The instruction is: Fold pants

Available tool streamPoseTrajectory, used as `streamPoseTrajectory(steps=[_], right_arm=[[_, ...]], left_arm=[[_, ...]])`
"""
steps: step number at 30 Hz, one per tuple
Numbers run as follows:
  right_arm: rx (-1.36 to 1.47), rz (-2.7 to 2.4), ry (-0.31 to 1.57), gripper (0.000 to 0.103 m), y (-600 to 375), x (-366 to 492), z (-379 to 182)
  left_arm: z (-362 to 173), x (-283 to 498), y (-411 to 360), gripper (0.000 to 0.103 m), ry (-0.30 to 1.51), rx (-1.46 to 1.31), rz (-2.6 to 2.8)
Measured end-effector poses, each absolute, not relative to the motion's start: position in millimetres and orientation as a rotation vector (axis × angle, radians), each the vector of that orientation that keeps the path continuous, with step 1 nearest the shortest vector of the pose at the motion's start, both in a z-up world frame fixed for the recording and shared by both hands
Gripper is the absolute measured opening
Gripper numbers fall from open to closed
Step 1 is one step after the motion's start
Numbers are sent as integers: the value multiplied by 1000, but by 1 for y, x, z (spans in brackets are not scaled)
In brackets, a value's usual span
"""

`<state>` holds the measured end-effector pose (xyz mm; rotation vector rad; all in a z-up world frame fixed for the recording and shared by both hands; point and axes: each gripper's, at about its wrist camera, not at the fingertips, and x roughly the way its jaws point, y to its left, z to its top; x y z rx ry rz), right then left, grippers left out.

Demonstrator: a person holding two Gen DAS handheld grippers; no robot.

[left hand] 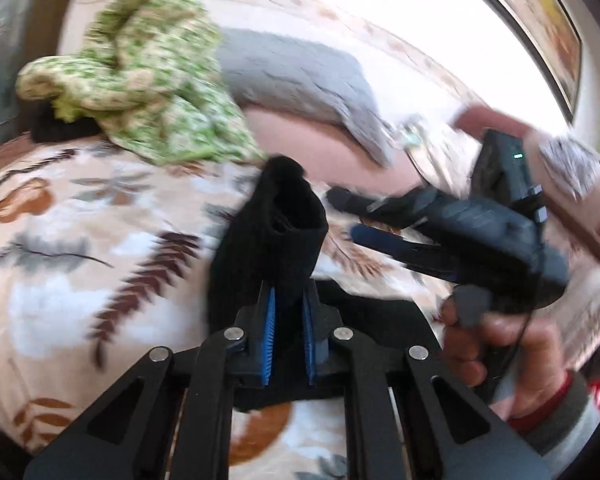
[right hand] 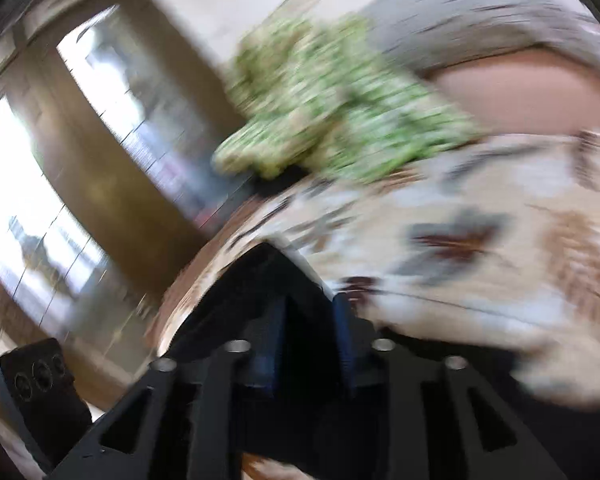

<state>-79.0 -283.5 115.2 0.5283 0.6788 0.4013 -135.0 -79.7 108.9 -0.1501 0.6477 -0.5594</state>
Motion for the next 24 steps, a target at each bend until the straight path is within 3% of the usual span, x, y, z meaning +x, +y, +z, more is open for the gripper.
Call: streamPoseTrajectory(steps=[1, 7, 11, 12, 13, 14, 16, 18, 20, 24], right_arm=[[577, 369, 675, 82, -298, -88, 113], [762, 367, 712, 94, -333, -113, 96], [751, 420, 836, 93, -307, -93, 72], [743, 419, 870, 82, -301, -89, 66], [726, 437, 901, 42, -293, -86, 60], [698, 439, 903, 16, -289, -87, 59], [644, 399, 849, 10, -294, -100, 68], [628, 386, 797, 10, -311, -115, 82], [627, 361, 772, 10, -327, -129, 90], [614, 288, 772, 10, -359, -154, 90]], left_arm=[[105, -135, -89, 10, 661, -136, -578], [84, -147, -125, 10, 723, -62, -628], [79, -155, -131, 10, 745, -27, -635], [80, -158, -131, 10, 746, -15, -638], [81, -161, -130, 10, 748, 6, -640], [82, -162, -129, 10, 753, 13, -647], [92, -167, -122, 11, 755, 1, -680], [107, -172, -114, 32, 715, 5, -701], [122, -173, -107, 43, 660, 0, -710], [125, -154, -115, 43, 656, 40, -660]])
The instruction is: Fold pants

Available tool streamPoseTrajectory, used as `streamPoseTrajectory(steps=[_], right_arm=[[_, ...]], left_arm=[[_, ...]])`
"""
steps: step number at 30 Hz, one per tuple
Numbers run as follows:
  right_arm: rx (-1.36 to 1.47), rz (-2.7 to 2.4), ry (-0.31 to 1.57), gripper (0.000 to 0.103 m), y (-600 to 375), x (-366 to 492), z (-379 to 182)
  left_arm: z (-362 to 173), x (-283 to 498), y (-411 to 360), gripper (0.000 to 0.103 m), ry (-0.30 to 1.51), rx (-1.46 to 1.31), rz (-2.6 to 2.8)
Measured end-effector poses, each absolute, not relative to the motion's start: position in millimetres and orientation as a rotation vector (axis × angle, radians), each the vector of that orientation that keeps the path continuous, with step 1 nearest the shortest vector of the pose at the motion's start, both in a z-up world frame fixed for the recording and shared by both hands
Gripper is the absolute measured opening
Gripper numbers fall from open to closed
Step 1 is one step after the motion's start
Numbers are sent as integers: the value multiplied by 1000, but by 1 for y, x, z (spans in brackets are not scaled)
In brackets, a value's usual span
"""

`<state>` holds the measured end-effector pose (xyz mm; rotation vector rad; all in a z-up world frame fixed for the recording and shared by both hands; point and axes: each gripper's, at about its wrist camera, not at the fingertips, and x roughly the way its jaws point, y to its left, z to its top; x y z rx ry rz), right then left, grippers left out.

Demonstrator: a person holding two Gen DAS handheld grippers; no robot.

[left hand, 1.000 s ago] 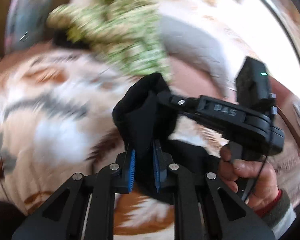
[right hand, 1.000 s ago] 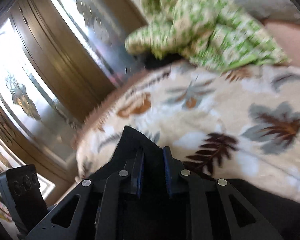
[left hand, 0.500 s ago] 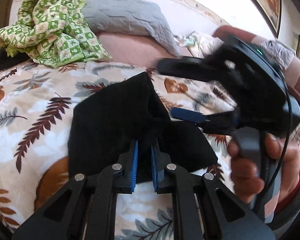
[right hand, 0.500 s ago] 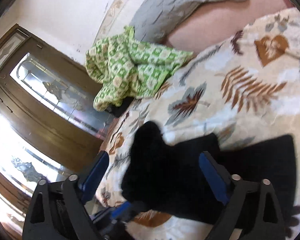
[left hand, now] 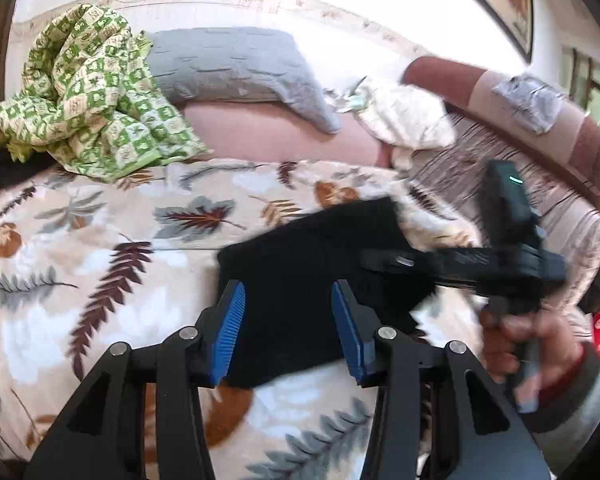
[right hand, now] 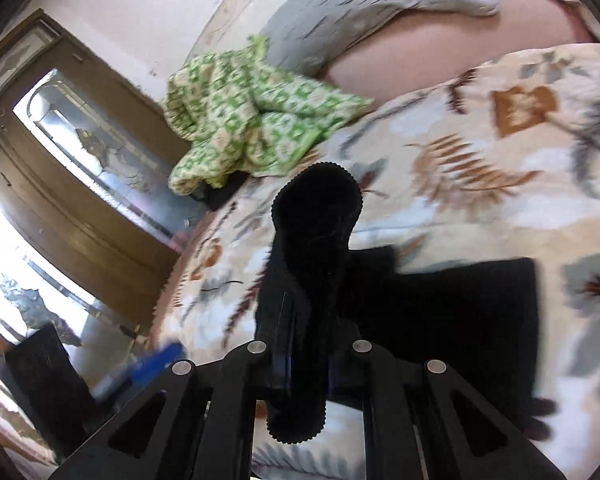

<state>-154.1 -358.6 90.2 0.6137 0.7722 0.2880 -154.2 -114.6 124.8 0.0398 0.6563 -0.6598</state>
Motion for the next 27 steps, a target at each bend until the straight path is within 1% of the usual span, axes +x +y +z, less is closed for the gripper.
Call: streamPoseTrajectory(steps=[5, 11, 12, 15, 16, 19, 21, 24, 26, 27], right_arm=[[606, 169, 819, 10, -385, -163, 68], [578, 71, 837, 10, -400, -159, 57], [570, 57, 851, 10, -401, -156, 52], [592, 26, 892, 16, -408, -153, 35], [607, 23, 881, 17, -410, -156, 35], [569, -77, 837, 32, -419, -171, 55], [517, -102, 785, 32, -420, -177, 73], [482, -9, 738, 31, -407, -172, 92], [446, 30, 763, 31, -395, -160, 90], [425, 30, 781, 29, -388, -154, 86]], left_arm=[[93, -128, -143, 43, 751, 107, -600], [59, -116, -168, 43, 837, 163, -580], [54, -116, -172, 45, 843, 173, -571], [51, -117, -175, 49, 846, 185, -558], [50, -117, -175, 49, 850, 182, -560], [59, -114, -171, 50, 838, 166, -550], [69, -109, -169, 56, 809, 160, -532], [71, -96, -173, 57, 808, 157, -503], [65, -88, -181, 57, 823, 171, -487], [63, -85, -183, 57, 833, 178, -478]])
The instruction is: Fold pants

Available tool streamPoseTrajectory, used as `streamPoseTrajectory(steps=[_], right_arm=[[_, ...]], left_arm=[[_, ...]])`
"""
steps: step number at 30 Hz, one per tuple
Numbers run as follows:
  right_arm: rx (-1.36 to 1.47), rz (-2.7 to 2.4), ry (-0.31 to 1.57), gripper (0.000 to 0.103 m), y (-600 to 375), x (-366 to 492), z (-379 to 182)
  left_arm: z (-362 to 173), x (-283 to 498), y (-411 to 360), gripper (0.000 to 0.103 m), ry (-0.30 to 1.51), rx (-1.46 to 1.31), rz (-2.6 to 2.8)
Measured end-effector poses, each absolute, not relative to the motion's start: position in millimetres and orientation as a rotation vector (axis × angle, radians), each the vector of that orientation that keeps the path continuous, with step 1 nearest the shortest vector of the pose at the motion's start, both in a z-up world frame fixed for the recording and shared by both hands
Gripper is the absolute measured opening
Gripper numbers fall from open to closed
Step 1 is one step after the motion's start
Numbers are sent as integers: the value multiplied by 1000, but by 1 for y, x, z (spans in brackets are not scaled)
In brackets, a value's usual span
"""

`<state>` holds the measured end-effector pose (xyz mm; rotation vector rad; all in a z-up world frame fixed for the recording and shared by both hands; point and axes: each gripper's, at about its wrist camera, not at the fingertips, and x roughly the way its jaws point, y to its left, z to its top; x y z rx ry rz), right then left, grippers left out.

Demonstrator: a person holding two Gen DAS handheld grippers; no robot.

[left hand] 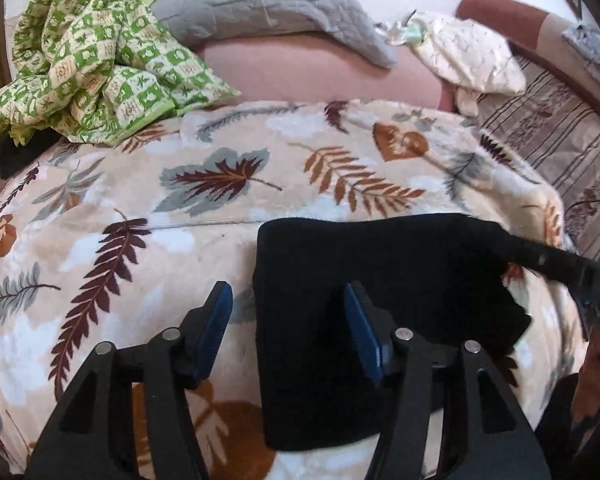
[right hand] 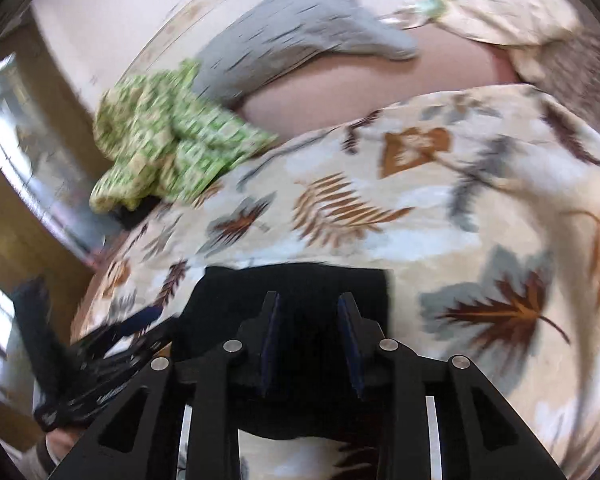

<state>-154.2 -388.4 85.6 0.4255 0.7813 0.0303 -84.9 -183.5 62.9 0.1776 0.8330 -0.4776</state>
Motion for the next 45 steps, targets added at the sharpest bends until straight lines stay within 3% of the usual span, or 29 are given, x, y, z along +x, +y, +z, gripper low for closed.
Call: streamPoseTrajectory(steps=[9, 20, 40, 42, 43, 45], right_arm=[[428, -29, 874, 26, -395, -112, 38], [340, 22, 885, 32, -373, -141, 70], [284, 25, 903, 35, -360, -200, 55], [342, 10, 865, 41, -375, -204, 61], [364, -14, 853, 53, -382, -205, 62], [435, -56, 835, 64, -400, -207, 61]], left_arm=[[49, -76, -199, 59, 865, 181, -473], [54, -83, -194, 61, 867, 173, -459], [52, -98, -177, 71, 918, 108, -474], [55, -99, -170, 72, 916, 87, -473], [55, -99, -165, 72, 917, 69, -478], [56, -96, -155, 75, 925, 27, -485]])
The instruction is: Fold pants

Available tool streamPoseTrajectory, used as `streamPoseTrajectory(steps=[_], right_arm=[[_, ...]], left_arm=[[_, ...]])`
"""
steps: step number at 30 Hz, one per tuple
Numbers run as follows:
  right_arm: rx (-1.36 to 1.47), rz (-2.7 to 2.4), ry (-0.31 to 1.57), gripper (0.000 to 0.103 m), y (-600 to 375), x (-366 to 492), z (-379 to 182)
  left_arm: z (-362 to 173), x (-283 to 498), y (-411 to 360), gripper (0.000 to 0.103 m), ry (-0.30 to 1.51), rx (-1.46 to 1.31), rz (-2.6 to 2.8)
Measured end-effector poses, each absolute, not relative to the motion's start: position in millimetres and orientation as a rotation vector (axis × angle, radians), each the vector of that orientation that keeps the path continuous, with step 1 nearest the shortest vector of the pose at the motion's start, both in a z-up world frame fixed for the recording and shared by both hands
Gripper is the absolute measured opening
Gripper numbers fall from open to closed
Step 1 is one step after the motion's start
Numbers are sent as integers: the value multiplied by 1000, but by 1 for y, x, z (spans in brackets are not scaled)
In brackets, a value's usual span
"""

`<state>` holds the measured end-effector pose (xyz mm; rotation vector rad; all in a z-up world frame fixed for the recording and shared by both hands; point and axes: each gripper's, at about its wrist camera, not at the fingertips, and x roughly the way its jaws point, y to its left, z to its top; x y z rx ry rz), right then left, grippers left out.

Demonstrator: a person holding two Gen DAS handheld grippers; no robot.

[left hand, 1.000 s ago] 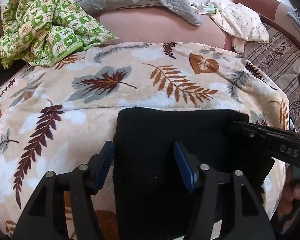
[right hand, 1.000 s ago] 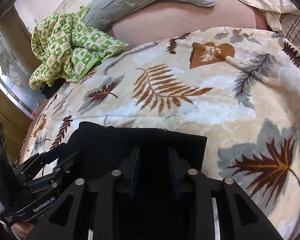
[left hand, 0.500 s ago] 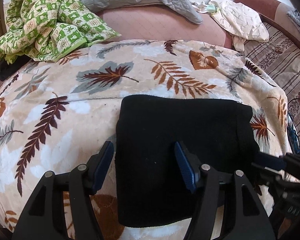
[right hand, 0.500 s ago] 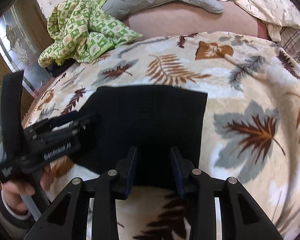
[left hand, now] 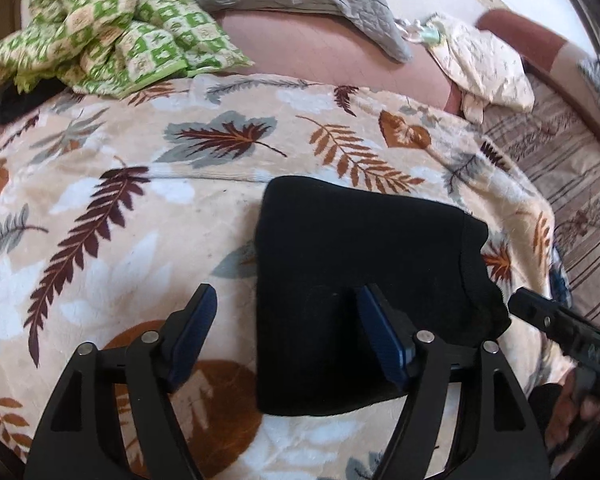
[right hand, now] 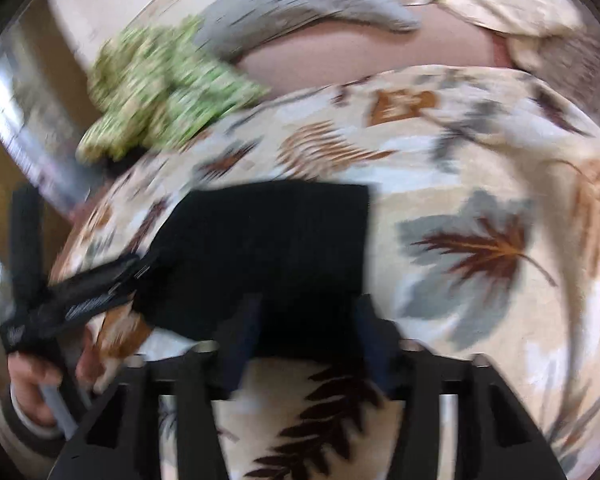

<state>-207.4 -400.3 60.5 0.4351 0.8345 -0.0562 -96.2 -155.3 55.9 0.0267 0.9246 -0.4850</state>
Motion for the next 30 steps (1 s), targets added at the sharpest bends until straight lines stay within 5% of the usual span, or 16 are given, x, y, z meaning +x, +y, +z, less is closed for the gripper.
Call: streamPoseTrajectory(steps=[16, 20, 23, 27, 30], right_arm=[[666, 108, 886, 71, -417, -158, 5], [650, 83, 858, 59, -414, -156, 7], [621, 70, 815, 46, -412, -158, 20], [536, 52, 763, 42, -402, -156, 41], [533, 69, 756, 41, -399, -149, 46]], left_arm=[[27, -75, -154, 86, 1048, -98, -556], [22, -75, -158, 86, 1057, -124, -569], [28, -80, -160, 54, 1031, -145, -611], [43, -83, -160, 39, 995, -130, -594], [53, -83, -157, 38, 962, -111, -576]])
